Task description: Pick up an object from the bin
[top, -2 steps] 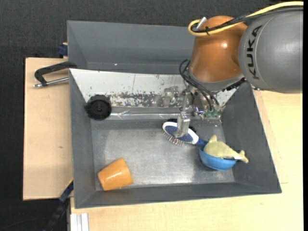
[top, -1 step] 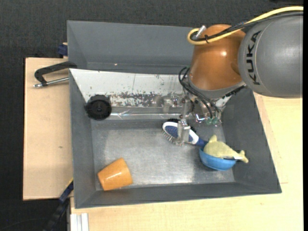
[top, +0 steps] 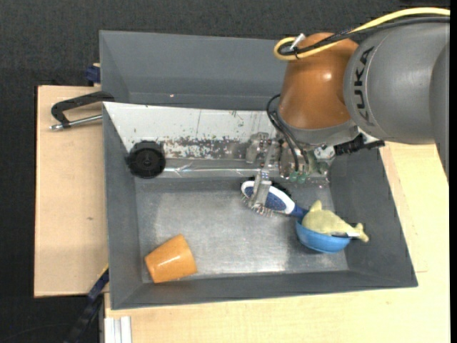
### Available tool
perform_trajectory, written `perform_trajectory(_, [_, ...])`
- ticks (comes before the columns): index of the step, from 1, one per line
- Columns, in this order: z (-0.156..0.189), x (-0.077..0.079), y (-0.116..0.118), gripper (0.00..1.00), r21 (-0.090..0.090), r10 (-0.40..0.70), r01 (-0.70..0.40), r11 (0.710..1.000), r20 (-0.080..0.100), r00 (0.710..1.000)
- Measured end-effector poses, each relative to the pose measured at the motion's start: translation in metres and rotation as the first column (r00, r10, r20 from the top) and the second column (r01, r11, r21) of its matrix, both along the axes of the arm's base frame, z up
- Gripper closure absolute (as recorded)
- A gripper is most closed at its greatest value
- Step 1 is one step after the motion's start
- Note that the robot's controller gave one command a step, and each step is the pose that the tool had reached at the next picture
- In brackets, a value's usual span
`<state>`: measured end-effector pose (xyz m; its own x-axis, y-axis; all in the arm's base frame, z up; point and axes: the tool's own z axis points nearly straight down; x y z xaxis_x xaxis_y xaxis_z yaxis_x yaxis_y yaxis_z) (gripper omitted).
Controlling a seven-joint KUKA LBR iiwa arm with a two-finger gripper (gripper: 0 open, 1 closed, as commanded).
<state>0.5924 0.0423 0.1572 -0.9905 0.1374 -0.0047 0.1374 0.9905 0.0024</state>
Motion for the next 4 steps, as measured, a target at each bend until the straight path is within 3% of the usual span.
perform_trajectory(1, [-0.034,-0.062,-0.001,0.00,0.000,0.282,-0.282,0.960,-0.008,0.960])
perform_trajectory(2, [-0.004,-0.002,0.001,0.00,-0.006,0.503,-0.503,0.864,0.006,0.864])
perform_trajectory(3, [-0.006,-0.003,0.004,0.00,-0.002,0.314,-0.314,0.949,0.001,0.949])
perform_trajectory(4, [0.001,0.005,-0.001,0.00,-0.002,0.254,-0.254,0.967,0.002,0.967])
